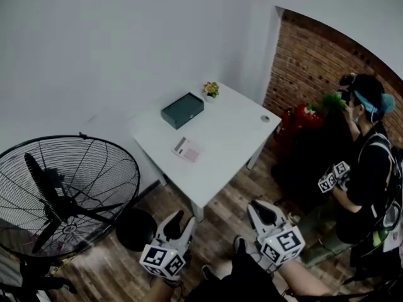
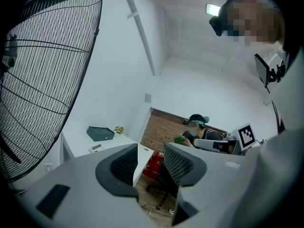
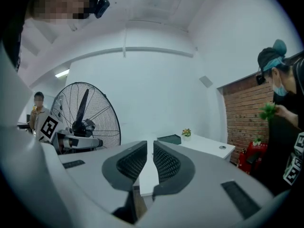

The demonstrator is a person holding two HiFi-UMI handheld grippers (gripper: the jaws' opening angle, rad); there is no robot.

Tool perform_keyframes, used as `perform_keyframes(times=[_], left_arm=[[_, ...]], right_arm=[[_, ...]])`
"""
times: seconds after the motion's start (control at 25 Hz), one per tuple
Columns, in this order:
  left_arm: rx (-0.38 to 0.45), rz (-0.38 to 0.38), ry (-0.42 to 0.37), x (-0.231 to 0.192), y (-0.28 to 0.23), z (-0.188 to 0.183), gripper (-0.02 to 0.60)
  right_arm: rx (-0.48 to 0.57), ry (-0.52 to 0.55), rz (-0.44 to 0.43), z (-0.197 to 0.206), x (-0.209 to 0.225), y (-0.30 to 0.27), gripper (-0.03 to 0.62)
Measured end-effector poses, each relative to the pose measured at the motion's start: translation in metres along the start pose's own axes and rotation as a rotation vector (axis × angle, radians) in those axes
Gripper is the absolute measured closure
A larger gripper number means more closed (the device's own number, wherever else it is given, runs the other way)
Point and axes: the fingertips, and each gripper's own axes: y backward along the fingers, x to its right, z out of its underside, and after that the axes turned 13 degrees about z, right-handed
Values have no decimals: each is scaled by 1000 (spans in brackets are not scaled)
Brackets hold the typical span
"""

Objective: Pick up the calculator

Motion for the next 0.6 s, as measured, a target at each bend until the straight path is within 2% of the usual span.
perform_keyframes(times=[0.28, 0.6], left_arm=[[-18, -51, -29, -48, -43, -9, 412], [-30, -128, -47, -108, -128, -24, 413]], right_arm=[[15, -18, -29, -2, 25, -67, 548], [-9, -39, -79, -13, 86, -162, 551]])
